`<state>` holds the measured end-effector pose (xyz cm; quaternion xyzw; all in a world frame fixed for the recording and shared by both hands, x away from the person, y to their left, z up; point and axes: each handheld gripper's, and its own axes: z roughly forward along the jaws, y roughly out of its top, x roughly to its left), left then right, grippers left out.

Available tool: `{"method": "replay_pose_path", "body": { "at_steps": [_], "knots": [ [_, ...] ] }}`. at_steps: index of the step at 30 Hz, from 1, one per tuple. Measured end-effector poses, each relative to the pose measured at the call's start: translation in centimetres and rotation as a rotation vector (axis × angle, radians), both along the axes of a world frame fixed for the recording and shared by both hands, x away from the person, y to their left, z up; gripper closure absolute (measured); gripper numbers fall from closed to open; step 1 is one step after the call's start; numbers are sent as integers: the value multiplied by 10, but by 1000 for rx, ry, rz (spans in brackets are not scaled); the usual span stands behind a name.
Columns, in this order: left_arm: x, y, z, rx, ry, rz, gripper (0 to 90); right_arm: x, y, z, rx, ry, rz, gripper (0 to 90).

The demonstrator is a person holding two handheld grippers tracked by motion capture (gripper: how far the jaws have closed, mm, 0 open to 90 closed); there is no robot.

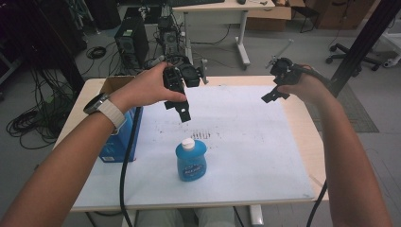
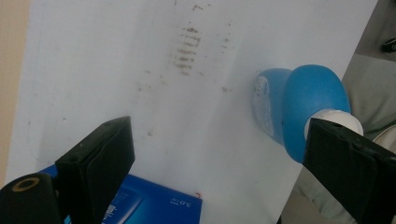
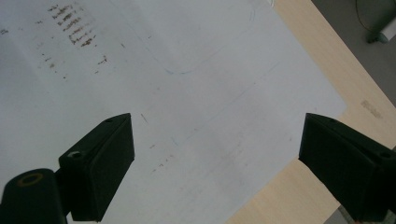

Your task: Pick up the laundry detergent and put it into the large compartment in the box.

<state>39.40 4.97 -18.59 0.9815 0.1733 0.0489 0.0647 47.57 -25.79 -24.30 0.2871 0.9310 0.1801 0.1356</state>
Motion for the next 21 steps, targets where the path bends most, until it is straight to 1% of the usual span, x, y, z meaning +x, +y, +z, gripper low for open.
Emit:
{"method": "replay_pose_path", "body": {
  "at_steps": [3,5,6,7,10,15,18,21],
  "knots": [
    [-1,0,1,11,-1,2,87,-1,2,-1,-16,-7,7,102],
    [-2,0,1,-4,-5,12,81,-1,3,0,-12,-11,5,101],
    [-1,1,2,1,-3,8,79,-1,2,0,-10,-12,5,100],
    [-2,1,2,-7,-5,13,79,-1,2,0,-9,-12,6,100],
    [-3,2,3,-4,-5,13,79,-3,2,0,-9,-9,5,100],
    [-5,2,5,0,-7,10,80,-5,-1,-6,11,2,-4,100],
    [-6,1,5,-10,-10,3,80,-6,-3,-9,17,11,-5,100],
    [-6,1,6,-25,-9,10,78,-6,-4,-10,8,14,-5,100]
  ]
}}
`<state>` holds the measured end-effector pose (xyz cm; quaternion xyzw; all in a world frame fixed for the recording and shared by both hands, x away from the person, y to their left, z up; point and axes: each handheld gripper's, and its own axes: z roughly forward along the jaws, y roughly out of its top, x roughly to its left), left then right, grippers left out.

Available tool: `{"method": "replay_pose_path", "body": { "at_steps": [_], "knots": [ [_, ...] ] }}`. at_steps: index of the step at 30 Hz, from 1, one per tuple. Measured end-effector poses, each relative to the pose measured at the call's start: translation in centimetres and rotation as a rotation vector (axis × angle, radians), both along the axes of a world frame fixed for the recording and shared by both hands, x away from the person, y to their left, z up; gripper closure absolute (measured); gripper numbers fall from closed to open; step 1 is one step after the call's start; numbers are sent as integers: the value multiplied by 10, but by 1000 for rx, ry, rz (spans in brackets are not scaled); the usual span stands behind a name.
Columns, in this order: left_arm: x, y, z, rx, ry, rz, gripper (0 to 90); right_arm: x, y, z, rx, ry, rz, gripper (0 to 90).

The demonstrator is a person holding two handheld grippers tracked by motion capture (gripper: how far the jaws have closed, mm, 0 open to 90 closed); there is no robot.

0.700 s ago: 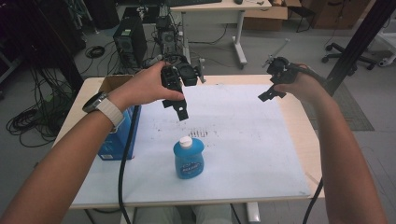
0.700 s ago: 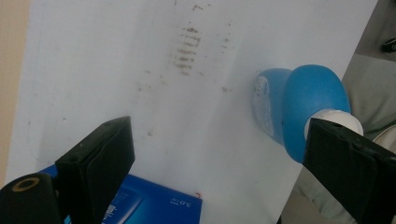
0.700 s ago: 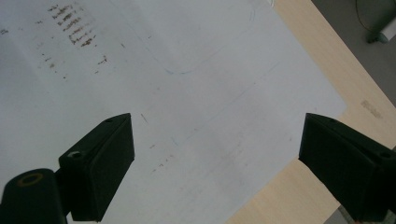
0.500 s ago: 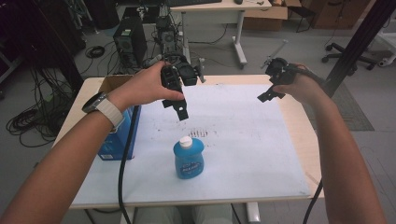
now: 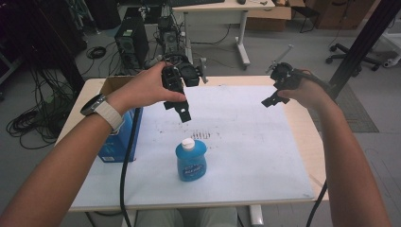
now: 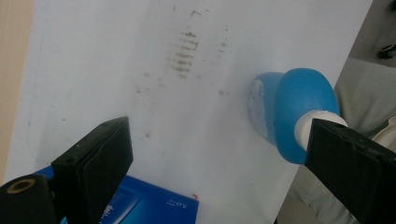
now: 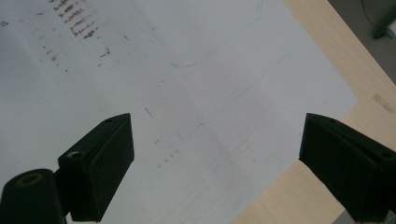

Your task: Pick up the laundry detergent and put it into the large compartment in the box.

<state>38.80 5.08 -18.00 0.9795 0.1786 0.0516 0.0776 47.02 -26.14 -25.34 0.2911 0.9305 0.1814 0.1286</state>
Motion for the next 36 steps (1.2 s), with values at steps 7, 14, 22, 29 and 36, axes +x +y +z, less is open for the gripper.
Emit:
{"method": "replay_pose_path", "body": {
  "at_steps": [7,14,22,29,36],
  "knots": [
    [-3,-1,2,8,-3,-8,75,0,0,0,3,-4,1,99],
    [-8,-3,6,10,3,-16,79,-1,1,0,-1,-5,6,99],
    [-15,-5,9,8,6,-24,80,-3,0,1,-3,-3,8,98],
    [-21,-5,11,7,-2,-23,79,-5,0,2,-6,-3,7,98],
    [-28,-6,13,2,1,-24,72,-7,0,3,-7,-5,4,99]
  ]
}}
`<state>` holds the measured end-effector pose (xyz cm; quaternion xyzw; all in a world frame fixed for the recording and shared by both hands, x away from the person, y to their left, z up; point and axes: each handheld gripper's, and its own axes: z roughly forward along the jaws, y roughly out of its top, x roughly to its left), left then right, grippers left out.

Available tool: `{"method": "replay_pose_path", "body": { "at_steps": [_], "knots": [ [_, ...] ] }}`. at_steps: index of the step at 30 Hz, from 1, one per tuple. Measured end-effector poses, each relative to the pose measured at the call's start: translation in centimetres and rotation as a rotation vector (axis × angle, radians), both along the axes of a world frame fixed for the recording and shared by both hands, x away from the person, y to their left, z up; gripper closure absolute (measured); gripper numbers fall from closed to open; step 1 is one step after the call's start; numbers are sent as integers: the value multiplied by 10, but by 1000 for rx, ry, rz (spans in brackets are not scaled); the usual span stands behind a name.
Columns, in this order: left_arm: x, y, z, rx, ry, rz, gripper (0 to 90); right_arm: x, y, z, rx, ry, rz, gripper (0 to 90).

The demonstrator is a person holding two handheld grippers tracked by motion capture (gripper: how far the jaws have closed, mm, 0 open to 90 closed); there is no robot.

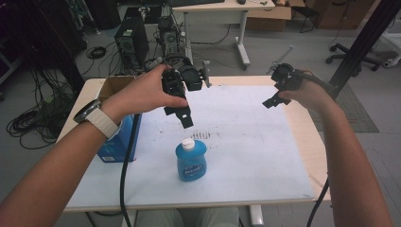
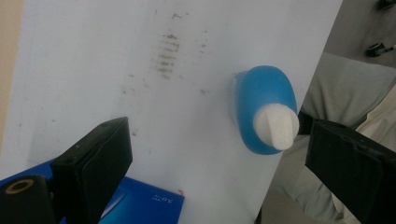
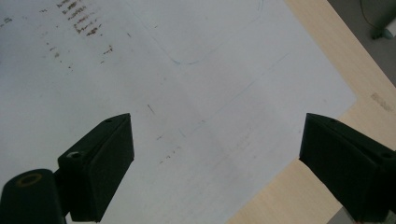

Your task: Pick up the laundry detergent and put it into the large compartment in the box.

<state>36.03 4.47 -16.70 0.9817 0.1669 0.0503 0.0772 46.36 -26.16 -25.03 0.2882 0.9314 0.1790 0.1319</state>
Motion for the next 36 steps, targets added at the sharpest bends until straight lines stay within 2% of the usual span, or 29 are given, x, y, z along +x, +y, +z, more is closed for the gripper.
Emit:
{"method": "replay_pose_path", "body": {
  "at_steps": [6,9,19,23,36],
  "knots": [
    [-8,-3,-3,-6,9,6,61,-2,-1,2,1,-6,-3,98],
    [-10,-4,-5,6,15,6,58,-3,-1,2,1,-8,-3,99],
    [-20,-10,-13,12,54,20,62,-4,1,3,-4,-12,0,99],
    [-22,-12,-19,18,76,14,71,-5,2,3,-3,-20,0,99],
    [-25,-21,-36,38,93,-15,72,-4,3,3,-8,-21,3,99]
  ]
}}
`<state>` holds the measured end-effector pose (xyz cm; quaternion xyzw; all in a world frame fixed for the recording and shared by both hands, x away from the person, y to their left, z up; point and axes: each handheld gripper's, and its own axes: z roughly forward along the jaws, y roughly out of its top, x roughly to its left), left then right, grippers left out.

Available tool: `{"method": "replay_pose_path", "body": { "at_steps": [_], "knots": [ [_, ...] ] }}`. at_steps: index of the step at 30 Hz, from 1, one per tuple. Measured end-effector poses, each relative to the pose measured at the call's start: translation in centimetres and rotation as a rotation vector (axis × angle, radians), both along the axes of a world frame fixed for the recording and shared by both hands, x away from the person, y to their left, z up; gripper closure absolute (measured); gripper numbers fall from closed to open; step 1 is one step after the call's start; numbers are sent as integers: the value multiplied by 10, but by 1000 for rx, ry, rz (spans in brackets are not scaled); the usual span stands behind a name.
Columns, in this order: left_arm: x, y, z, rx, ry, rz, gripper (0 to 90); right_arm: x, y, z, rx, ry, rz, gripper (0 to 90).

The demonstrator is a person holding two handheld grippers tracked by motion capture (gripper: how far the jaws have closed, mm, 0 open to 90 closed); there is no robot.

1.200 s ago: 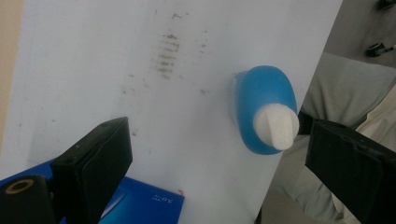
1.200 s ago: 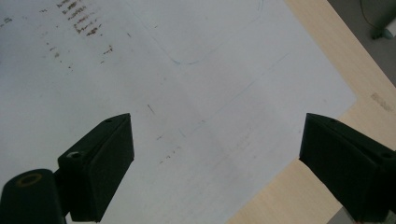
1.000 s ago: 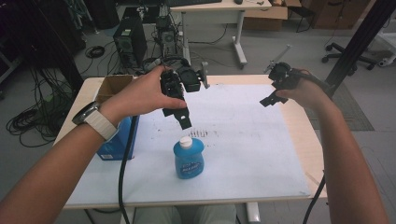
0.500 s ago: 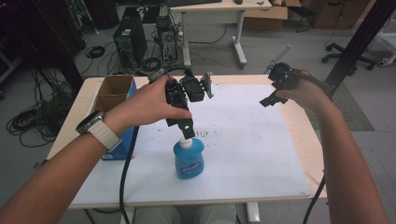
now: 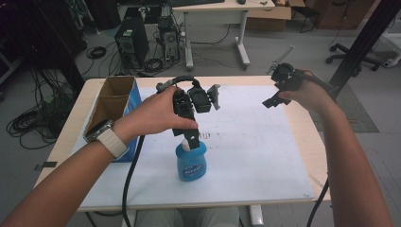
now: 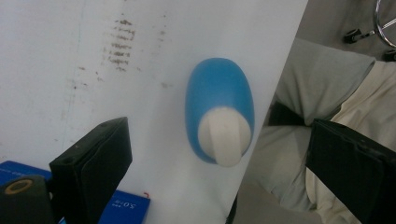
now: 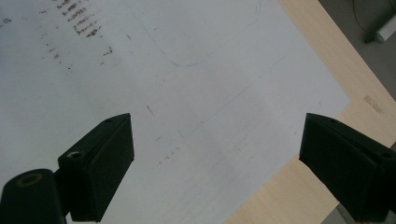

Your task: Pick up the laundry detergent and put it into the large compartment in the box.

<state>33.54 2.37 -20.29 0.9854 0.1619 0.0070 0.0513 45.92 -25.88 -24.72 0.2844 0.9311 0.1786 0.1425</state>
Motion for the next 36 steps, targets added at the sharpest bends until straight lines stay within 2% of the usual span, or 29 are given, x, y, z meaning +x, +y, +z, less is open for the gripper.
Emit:
{"method": "replay_pose_path", "body": {
  "at_steps": [12,22,26,36],
  "knots": [
    [-2,-3,-15,6,9,-3,74,-2,0,1,-1,-5,1,101],
    [-3,-6,-27,11,-6,0,70,-3,-1,2,2,-7,0,101],
    [-3,-6,-34,22,-2,0,70,-3,0,2,1,-6,0,101],
    [-4,-8,-46,20,-2,0,69,-3,2,2,0,-7,5,101]
  ]
}}
